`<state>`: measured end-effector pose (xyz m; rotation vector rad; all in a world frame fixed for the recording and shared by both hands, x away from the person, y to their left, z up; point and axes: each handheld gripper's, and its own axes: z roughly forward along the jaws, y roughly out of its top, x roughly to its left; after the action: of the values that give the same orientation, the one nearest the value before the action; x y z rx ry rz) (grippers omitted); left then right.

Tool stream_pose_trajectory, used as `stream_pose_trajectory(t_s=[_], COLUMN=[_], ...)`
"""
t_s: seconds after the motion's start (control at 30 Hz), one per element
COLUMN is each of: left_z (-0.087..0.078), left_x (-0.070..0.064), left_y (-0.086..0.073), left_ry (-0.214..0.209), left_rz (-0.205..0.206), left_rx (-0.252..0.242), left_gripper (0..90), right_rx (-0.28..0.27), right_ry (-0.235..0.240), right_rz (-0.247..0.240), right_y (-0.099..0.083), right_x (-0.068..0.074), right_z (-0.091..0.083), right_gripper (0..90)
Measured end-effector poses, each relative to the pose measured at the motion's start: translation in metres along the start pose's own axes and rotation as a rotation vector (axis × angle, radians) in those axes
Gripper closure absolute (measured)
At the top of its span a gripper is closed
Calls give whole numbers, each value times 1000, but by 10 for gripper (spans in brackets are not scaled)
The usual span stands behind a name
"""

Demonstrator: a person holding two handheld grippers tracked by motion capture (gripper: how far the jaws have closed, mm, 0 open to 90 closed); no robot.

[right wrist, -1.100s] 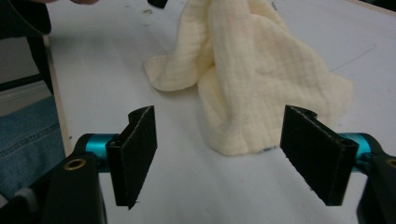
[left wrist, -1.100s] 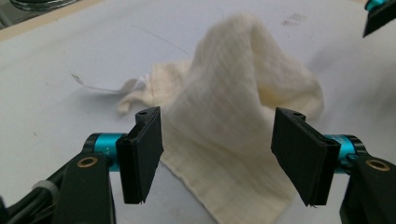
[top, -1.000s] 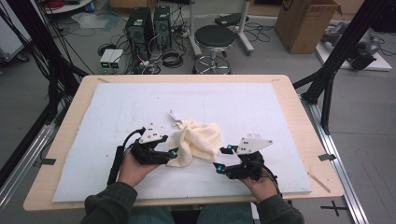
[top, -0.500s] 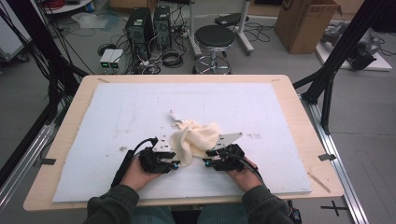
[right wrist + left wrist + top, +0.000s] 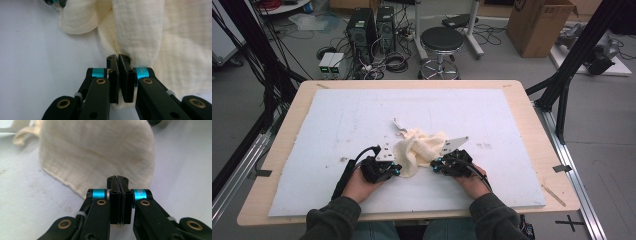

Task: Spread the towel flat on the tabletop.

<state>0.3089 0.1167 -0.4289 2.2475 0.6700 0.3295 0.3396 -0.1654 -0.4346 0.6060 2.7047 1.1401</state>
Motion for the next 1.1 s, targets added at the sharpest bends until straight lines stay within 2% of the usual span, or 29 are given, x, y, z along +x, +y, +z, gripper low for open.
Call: stream_pose_trajectory(t_s=[0.07, 0.17, 0.27, 0.3, 0.37, 0.5, 0.6, 0.67, 0.73, 0.8, 0.87, 0.93, 1.0, 1.1], left_z=[-8, -20, -31, -35, -42, -54, -61, -64, -65, -61, -55, -48, -42, -37], left_x=[3, 8, 12, 13, 15, 16, 15, 15, 17, 18, 17, 16, 14, 15], left_y=[-1, -4, -8, -9, -12, -12, -9, -7, -5, -5, -6, -9, -11, -11], left_ry=[15, 33, 49, 57, 63, 74, 79, 86, 85, 84, 78, 62, 72, 85], left_rz=[-7, -24, -39, -44, -56, -58, -60, -58, -62, -62, -71, -71, -65, -71], left_rx=[-24, -50, -67, -75, -92, -118, -140, -152, -159, -147, -130, -115, -92, -84], left_gripper=[885, 885, 886, 886, 886, 887, 886, 886, 886, 886, 886, 886, 886, 885], right_rx=[-12, -24, -44, -44, -60, -88, -97, -94, -76, -53, -16, 24, 18, -48], right_ry=[3, 12, 21, 21, 24, 35, 28, 8, -11, -17, -11, -11, -20, 0], right_rz=[-23, -31, -17, -17, -9, -17, -26, -28, -21, 8, 12, 20, 26, 26], right_y=[1, 0, -5, -5, -8, -11, -10, -11, -13, -18, -24, -30, -34, -35], right_x=[-1, -6, -13, -13, -16, -18, -21, -26, -32, -39, -40, -38, -37, -32], right_z=[-9, -26, -46, -46, -58, -80, -95, -102, -105, -101, -92, -83, -78, -84], right_gripper=[870, 869, 869, 869, 869, 869, 868, 867, 866, 865, 854, 790, 719, 674])
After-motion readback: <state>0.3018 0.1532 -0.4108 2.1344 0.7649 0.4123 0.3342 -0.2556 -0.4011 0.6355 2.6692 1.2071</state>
